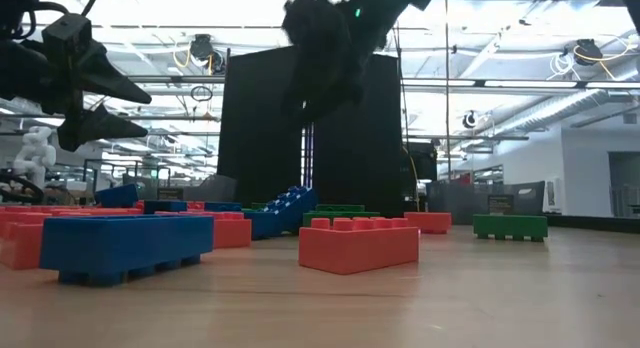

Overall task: Sort blocks
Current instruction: Put the blue game piece into the bottom black bin

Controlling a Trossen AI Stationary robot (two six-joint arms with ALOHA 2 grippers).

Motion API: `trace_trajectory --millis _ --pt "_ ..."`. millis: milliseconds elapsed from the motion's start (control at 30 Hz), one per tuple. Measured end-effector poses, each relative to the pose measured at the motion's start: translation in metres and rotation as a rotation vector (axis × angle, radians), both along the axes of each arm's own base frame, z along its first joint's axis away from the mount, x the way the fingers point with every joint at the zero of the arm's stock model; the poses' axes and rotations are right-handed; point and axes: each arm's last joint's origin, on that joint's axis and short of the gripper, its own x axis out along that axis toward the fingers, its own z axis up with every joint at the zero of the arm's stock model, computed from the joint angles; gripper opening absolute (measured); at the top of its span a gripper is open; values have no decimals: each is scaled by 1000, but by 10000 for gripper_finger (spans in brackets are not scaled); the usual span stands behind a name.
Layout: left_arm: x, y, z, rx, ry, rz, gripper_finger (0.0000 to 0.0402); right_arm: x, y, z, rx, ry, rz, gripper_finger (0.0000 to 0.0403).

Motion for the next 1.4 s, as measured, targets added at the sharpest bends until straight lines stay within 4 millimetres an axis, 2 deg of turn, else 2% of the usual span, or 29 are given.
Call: trace_trajectory --millis 67,233,433,567,933,1400 --pt "0 0 0 -1 -2 0 303 4 1 -6 -30 -2 63 231" --pt "0 0 0 -1 -1 0 303 12 6 -3 -181 -5 265 231" --pt "0 0 0 0 -1 1 303 21 7 -3 -277 9 399 231" --pt "0 0 0 0 -1 1 303 26 9 -21 -261 45 478 231" --pt "0 0 0 -1 -2 2 303 34 13 -63 -196 127 552 231" --pt "0 0 0 -1 -2 2 303 29 -4 -70 -250 214 557 231"
